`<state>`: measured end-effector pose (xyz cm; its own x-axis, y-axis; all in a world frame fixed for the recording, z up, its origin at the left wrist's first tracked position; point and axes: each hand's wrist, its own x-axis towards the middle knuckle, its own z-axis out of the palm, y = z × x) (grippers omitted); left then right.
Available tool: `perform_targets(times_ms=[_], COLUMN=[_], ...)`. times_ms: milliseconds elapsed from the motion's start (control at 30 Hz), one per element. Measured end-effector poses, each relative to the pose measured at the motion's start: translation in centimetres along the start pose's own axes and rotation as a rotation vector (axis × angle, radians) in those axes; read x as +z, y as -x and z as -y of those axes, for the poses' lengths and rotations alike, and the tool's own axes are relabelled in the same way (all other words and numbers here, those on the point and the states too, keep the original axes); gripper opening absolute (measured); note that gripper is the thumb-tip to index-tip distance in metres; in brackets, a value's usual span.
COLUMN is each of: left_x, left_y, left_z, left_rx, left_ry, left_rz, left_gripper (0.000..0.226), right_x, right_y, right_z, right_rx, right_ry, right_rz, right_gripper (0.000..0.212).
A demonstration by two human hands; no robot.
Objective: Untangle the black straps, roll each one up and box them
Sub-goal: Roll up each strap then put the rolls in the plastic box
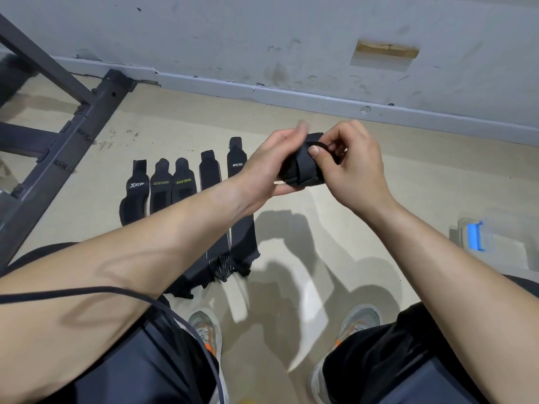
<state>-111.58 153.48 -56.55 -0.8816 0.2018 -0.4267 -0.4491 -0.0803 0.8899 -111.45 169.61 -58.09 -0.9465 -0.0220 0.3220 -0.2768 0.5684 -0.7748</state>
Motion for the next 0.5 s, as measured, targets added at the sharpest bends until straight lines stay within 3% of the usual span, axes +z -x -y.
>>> perform_targets(times_ms=[267, 367, 500], left_x=[1.2, 2.3, 3.5], left_y=[-0.3, -0.3, -1.1], left_z=[0.6, 1.0, 1.9], left_rx=[0.052, 0.055, 0.081], left_ry=[0.012, 0.008, -0.129], left_rz=[-0.03, -0.051, -0.293], left_gripper=[0.027, 0.019, 0.02], right_x=[1.0, 1.0, 1.6], right_y=[0.2, -0.4, -0.9], right_z=[0.7, 0.6, 0.3], right_rx=[0.201, 0.354, 0.442], right_ry=[-0.004, -0.129, -0.13], right_rz=[-0.128, -0.102, 0.005], right_gripper=[0.012, 0.014, 0.019])
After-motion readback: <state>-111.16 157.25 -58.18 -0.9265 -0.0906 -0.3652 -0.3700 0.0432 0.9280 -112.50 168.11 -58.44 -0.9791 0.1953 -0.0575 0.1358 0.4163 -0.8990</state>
